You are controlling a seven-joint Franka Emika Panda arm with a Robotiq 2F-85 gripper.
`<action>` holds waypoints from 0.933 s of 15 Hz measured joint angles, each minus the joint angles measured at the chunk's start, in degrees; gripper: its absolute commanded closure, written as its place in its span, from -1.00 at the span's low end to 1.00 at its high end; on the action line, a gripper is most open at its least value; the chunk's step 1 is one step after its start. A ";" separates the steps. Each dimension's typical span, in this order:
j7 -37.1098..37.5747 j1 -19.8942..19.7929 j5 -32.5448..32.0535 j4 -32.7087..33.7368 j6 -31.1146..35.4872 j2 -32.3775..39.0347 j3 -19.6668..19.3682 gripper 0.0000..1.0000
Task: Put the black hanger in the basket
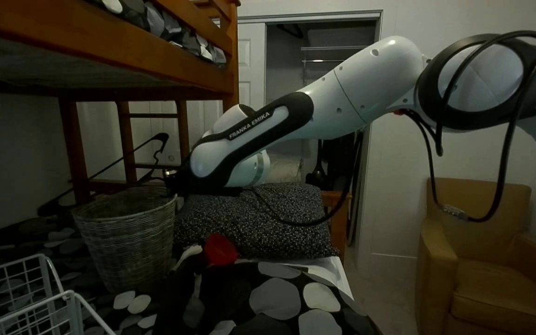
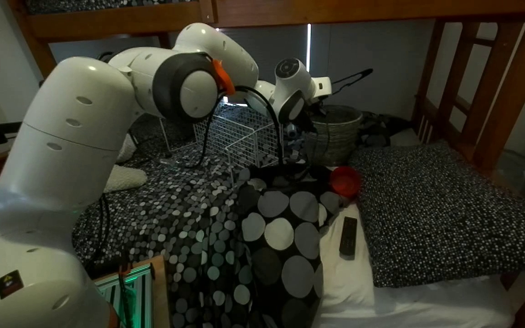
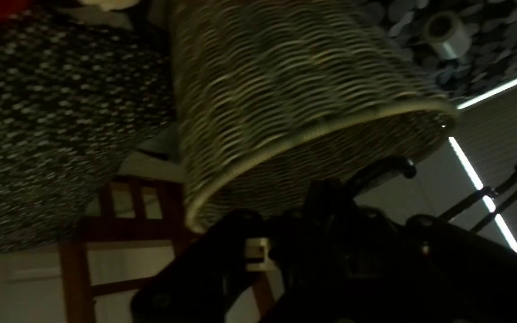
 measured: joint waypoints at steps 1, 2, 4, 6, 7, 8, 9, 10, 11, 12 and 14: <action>1.62 1.53 -1.71 -2.48 0.01 -2.13 -4.03 0.96; 3.62 3.52 -4.14 -4.91 0.32 -4.27 -8.29 0.96; 10.01 8.37 -12.46 -9.54 2.06 -8.10 -17.21 0.96; 17.04 13.65 -22.21 -11.41 2.50 -9.75 -26.02 0.96; 20.70 16.43 -27.02 -11.41 2.45 -9.61 -30.32 0.96; 24.91 19.65 -31.82 -11.37 2.44 -9.11 -34.75 0.96; 28.53 23.06 -35.38 -11.37 2.44 -8.26 -38.85 0.96; 31.51 26.75 -37.61 -11.39 2.44 -7.08 -42.71 0.96; 33.77 30.06 -38.79 -11.35 2.48 -5.70 -45.57 0.96; 35.52 32.87 -39.28 -11.21 2.52 -4.28 -47.44 0.96; 37.64 36.91 -39.33 -10.81 2.78 -1.67 -48.73 0.96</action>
